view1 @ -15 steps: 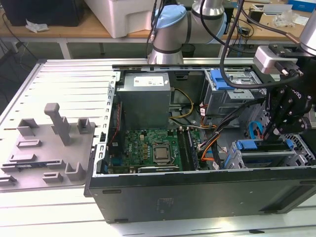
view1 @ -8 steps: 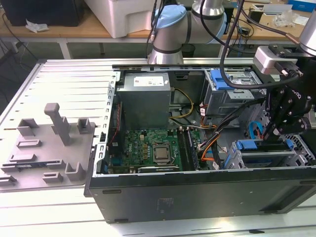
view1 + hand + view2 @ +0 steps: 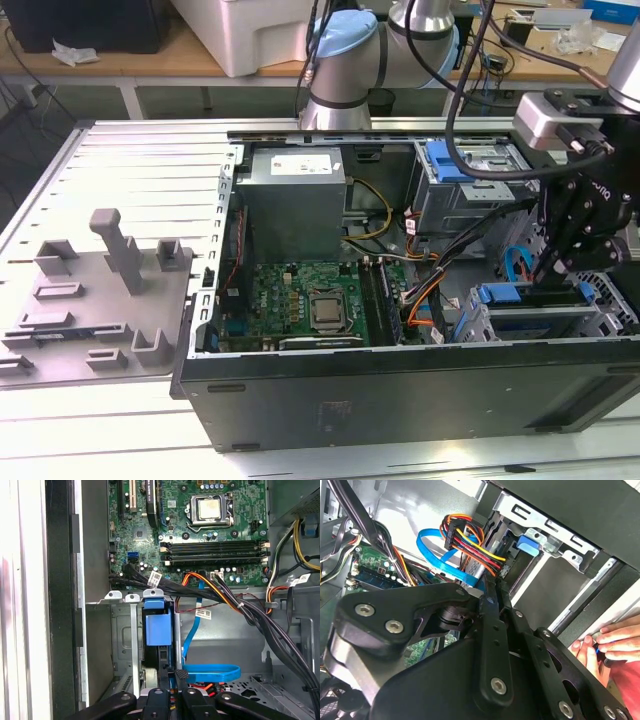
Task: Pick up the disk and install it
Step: 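Insert the second disk wire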
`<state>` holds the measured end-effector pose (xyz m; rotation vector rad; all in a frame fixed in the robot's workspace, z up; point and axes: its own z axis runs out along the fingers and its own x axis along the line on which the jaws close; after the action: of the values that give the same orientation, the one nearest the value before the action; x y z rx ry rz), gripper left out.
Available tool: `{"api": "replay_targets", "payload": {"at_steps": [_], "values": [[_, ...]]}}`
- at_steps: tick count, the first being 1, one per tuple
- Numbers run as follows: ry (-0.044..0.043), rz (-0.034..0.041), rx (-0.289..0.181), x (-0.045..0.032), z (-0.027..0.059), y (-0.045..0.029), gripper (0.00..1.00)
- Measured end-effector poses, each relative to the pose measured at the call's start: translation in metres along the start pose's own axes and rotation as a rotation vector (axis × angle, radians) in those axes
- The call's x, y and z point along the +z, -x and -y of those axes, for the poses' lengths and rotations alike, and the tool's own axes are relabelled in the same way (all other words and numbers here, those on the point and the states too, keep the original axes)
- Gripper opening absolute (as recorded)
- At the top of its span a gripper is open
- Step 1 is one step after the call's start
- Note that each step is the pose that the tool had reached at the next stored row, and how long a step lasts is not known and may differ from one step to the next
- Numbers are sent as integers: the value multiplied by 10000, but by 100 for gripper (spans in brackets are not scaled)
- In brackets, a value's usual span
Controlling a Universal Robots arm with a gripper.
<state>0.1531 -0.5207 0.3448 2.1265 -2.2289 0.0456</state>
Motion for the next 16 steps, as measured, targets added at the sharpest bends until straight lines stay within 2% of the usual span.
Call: {"api": "replay_targets", "payload": {"at_steps": [16], "values": [[0,-7,-1,31,2,-27,16]]}}
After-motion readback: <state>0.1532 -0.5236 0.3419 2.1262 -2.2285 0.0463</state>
